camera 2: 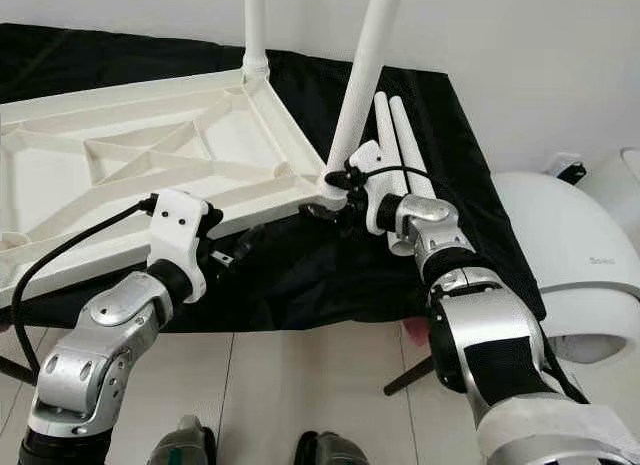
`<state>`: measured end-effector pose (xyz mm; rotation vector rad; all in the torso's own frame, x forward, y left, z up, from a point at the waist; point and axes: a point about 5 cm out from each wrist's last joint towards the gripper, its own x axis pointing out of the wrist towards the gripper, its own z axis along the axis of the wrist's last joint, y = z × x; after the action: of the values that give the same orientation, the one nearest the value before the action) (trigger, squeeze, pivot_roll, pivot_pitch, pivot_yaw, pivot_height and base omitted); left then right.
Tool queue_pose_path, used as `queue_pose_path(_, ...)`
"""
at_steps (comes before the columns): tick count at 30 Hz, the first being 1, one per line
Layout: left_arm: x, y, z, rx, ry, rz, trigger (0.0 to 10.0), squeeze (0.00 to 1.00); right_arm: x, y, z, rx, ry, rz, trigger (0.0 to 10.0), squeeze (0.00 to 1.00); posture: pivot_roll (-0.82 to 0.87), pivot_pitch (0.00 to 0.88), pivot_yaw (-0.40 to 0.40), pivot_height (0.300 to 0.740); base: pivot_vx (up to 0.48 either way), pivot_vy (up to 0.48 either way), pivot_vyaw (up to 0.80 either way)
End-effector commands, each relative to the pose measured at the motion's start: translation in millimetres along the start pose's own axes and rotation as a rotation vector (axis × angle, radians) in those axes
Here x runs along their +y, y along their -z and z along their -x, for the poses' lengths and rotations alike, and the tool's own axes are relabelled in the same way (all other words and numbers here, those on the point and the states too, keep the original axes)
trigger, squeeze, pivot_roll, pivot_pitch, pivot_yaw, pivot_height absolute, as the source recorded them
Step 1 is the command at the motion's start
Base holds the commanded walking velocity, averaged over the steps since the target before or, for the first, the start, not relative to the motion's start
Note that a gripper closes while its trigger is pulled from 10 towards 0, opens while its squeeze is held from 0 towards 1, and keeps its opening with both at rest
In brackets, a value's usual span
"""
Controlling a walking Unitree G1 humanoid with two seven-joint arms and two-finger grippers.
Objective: Building children table
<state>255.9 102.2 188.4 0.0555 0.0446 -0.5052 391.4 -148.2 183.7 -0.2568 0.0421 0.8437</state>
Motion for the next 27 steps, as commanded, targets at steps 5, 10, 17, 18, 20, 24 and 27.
queue_pose_path(5,-2.1,-3,0.3,-0.002,-0.027,0.003,10.0,0.00,-17.5,-8,9.1,-0.005,0.128,0.008,10.0,0.00,0.14,0.126,-0.070,0.740,0.000,0.000,0.00)
queue_pose_path(10,-2.3,-5,0.9,-0.004,-0.023,0.002,10.0,0.00,-26.5,-11,13.4,-0.006,0.221,0.004,10.0,0.00,0.14,0.127,-0.065,0.740,0.000,0.000,0.00)
queue_pose_path(17,-3.3,-6,0.6,-0.005,-0.016,0.001,10.0,0.00,-34.8,-12,18.7,-0.002,0.315,0.000,10.0,0.00,0.14,0.129,-0.059,0.740,0.000,0.000,0.00)
queue_pose_path(18,-3.5,-6,0.5,-0.005,-0.015,0.001,10.0,0.00,-37.1,-13,20.1,0.000,0.345,0.003,10.0,0.00,0.13,0.129,-0.058,0.740,0.000,0.000,0.00)
queue_pose_path(20,-3.6,-6,0.2,-0.004,-0.013,0.000,10.0,0.00,-40.6,-15,22.1,-0.001,0.392,0.034,10.0,0.00,0.13,0.128,-0.058,0.740,0.000,0.000,0.00)
queue_pose_path(24,-2.9,-7,-1.5,-0.004,-0.015,-0.002,10.0,0.00,-44.8,-20,24.0,-0.052,0.457,0.002,10.0,0.00,0.13,0.127,-0.056,0.740,0.000,0.000,0.00)
queue_pose_path(27,-2.3,-7,-1.8,-0.005,-0.014,-0.006,10.0,0.00,-44.3,-25,22.8,-0.114,0.460,-0.020,10.0,0.00,0.13,0.125,-0.056,0.740,0.000,0.000,0.00)
